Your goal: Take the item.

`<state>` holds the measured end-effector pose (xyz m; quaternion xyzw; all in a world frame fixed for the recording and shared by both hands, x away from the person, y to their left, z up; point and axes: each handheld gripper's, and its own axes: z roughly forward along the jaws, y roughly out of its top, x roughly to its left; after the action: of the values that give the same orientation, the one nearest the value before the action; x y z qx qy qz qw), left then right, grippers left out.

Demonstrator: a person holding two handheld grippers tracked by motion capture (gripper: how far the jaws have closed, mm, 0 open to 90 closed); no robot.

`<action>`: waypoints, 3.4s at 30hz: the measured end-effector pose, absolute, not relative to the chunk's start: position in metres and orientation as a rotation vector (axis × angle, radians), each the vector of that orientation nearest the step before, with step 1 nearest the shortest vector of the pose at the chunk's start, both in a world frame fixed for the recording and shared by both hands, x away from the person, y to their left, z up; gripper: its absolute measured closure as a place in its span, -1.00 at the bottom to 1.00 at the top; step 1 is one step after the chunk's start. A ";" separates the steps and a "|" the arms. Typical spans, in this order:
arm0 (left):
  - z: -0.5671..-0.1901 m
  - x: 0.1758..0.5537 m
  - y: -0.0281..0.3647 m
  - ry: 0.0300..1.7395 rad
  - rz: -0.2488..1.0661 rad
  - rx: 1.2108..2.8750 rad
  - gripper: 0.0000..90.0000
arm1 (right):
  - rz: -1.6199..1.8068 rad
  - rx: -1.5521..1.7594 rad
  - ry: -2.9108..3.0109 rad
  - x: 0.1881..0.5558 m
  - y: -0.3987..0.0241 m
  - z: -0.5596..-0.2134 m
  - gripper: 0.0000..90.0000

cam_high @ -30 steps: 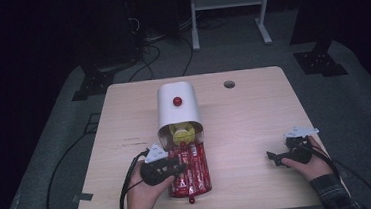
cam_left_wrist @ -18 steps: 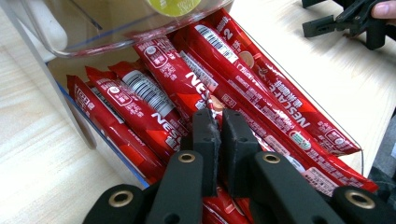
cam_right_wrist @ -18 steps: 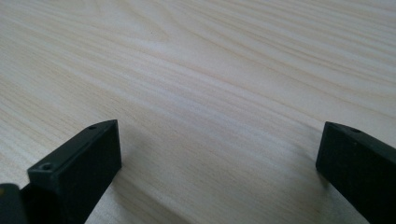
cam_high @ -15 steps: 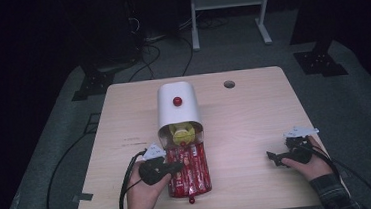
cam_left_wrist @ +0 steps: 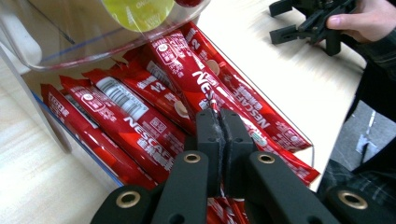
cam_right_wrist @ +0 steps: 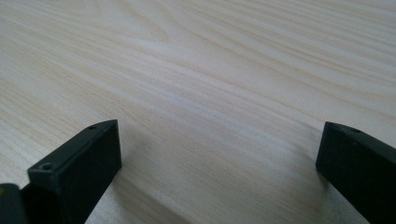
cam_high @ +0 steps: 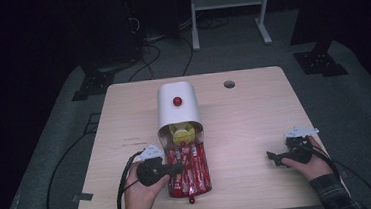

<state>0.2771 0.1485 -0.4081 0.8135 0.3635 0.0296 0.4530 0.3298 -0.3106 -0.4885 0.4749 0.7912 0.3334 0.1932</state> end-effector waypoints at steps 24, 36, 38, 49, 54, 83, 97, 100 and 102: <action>-0.401 0.262 0.173 0.903 0.065 1.961 0.96 | 0.935 1.333 2.220 0.330 -0.311 -0.488 -1.00; -0.398 0.261 0.183 0.917 0.078 1.944 0.96 | 0.935 1.333 2.220 0.330 -0.311 -0.488 -1.00; -0.398 0.261 0.185 0.920 0.082 1.942 0.96 | 0.935 1.333 2.220 0.330 -0.311 -0.488 -1.00; -0.394 0.260 0.195 0.941 0.105 1.923 0.96 | 0.935 1.333 2.220 0.330 -0.311 -0.488 -1.00; -0.393 0.261 0.201 0.953 0.112 1.919 0.96 | 0.935 1.332 2.220 0.330 -0.311 -0.488 -1.00; -0.396 0.274 0.237 1.065 0.192 1.880 0.97 | 0.935 1.332 2.220 0.330 -0.311 -0.488 -1.00; -0.420 0.300 0.245 1.151 0.219 1.891 0.96 | 0.935 1.333 2.220 0.330 -0.311 -0.488 -1.00; -0.425 0.305 0.244 1.170 0.218 1.900 0.96 | 0.934 1.333 2.220 0.330 -0.311 -0.488 -1.00; -0.428 0.308 0.244 1.170 0.219 1.914 0.96 | 0.935 1.332 2.220 0.330 -0.311 -0.488 -1.00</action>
<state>0.3076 0.2435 -0.4277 0.7668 0.4690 0.0878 0.4295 0.3298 -0.3106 -0.4884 0.4749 0.7913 0.3332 0.1932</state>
